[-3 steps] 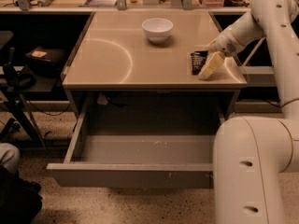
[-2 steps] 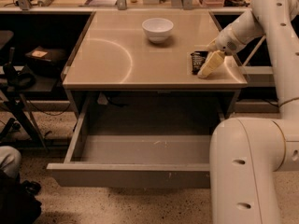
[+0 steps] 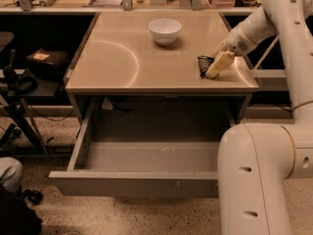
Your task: Place rxbar chocolate into top drawer
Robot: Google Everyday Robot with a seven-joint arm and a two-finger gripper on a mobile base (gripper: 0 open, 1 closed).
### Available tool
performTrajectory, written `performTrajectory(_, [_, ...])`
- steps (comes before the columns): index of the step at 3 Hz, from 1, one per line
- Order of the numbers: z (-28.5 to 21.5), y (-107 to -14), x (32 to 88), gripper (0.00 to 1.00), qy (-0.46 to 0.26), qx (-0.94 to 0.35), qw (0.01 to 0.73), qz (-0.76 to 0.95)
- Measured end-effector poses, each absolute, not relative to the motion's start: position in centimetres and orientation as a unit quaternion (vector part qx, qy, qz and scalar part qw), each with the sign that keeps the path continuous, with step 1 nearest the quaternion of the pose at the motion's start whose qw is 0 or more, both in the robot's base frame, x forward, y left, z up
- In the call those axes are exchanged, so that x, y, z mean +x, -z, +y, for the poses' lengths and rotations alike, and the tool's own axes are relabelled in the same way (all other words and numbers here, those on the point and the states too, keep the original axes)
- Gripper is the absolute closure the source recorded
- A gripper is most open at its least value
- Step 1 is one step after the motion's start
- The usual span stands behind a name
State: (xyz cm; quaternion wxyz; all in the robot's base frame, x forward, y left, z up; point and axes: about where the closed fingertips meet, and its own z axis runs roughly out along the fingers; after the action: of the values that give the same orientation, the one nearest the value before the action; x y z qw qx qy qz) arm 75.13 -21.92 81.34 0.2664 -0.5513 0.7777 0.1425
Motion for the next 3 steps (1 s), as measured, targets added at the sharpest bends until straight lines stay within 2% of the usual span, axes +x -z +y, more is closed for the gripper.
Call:
performTrajectory(1, [-26.0,-83.3,73.1,1.00,-0.149,-0.517,0.289,0.792])
performTrajectory(2, [-33.3,-88.4,69.4,1.00,-0.123,-0.451,0.358,0.808])
performTrajectory(3, [-39.9,-95.2,64.1,1.00,-0.052,-0.391,0.432,0.811])
